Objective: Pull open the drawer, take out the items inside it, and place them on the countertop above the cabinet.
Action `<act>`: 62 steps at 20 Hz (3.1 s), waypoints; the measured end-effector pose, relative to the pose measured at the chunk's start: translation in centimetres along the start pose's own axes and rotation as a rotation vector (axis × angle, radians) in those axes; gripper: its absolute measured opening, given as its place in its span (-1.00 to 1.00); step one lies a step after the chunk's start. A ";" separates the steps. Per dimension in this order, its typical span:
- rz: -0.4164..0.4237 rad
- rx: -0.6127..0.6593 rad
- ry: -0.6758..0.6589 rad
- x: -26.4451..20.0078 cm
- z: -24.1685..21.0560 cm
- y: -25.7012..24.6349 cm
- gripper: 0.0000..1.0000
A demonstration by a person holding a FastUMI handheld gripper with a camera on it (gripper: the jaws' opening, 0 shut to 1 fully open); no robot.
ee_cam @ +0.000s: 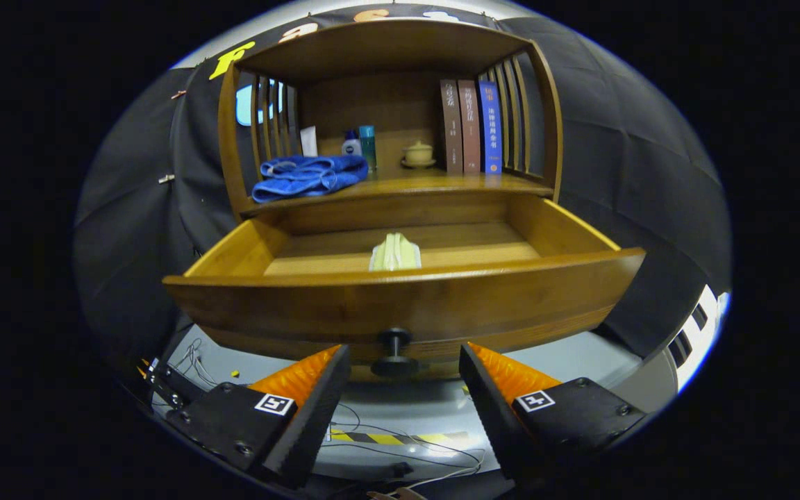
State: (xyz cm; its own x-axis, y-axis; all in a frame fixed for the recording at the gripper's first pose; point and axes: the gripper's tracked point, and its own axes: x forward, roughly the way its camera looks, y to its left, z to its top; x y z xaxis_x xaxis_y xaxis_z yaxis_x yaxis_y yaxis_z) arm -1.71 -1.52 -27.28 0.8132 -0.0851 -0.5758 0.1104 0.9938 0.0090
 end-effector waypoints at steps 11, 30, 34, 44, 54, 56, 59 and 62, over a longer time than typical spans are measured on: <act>0.086 -0.038 0.071 9.3 12.3 3.5 0.97; 0.031 -0.062 0.591 21.3 5.1 1.5 -0.21; 0.014 -0.075 0.582 21.4 4.6 1.1 -0.48; 0.069 -0.029 0.460 15.7 8.2 1.6 -0.48; 0.087 0.009 0.138 12.1 20.1 2.0 -0.48; 0.086 0.025 0.100 13.7 22.6 2.1 -0.48; 0.069 0.035 0.083 17.6 24.6 2.0 -0.48; 0.062 0.066 0.098 21.3 25.5 1.9 -0.48</act>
State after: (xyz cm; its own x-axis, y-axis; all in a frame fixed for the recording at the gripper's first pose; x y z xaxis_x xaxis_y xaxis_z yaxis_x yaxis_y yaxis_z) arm 30.40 -3.26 -18.69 0.7605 -0.0136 -0.6492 0.1022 0.9898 0.0989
